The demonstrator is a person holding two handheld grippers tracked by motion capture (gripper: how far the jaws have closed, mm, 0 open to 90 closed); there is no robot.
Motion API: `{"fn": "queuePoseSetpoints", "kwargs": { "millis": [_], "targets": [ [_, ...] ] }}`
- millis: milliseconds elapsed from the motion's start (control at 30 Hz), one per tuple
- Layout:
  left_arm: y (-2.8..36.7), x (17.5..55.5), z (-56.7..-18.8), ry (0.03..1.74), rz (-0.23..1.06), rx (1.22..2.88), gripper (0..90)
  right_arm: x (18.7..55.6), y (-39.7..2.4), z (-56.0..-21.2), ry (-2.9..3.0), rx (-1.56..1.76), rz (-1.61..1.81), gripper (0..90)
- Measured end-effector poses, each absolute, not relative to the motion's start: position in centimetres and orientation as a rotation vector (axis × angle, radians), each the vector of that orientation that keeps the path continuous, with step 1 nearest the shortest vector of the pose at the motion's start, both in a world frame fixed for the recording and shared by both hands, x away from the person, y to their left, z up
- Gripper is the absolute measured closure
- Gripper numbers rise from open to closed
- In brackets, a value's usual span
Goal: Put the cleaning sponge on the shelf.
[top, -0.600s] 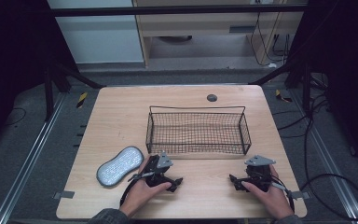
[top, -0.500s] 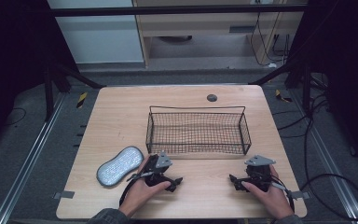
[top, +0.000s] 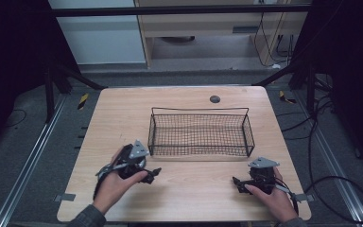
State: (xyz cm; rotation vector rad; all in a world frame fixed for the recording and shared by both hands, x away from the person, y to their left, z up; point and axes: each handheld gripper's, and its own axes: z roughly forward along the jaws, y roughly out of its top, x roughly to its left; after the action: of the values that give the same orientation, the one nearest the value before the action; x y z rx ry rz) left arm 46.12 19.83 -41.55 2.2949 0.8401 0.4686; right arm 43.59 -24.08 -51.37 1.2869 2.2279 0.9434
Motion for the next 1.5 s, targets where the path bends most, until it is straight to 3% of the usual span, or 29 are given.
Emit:
{"fn": "queuePoseSetpoints", "kwargs": {
  "millis": [433, 933, 1100, 1500],
  "targets": [
    [26.3, 48.2, -40.2, 0.996, 0.41, 2.452, 5.9, 43.6, -24.0, -51.4, 2.218, 1.297, 0.941, 0.3],
    [27.4, 47.4, -39.5, 0.947, 0.33, 2.619, 5.4, 44.0, -23.8, -51.4, 2.202, 1.306, 0.931, 0.5],
    [27.6, 47.5, -39.2, 0.978, 0.383, 2.595, 6.0, 43.6, -23.9, -51.4, 2.2, 1.315, 0.932, 0.6],
    [27.6, 48.0, -39.7, 0.943, 0.352, 2.602, 4.4, 43.8, -23.9, -51.4, 2.208, 1.314, 0.938, 0.3]
  ]
}}
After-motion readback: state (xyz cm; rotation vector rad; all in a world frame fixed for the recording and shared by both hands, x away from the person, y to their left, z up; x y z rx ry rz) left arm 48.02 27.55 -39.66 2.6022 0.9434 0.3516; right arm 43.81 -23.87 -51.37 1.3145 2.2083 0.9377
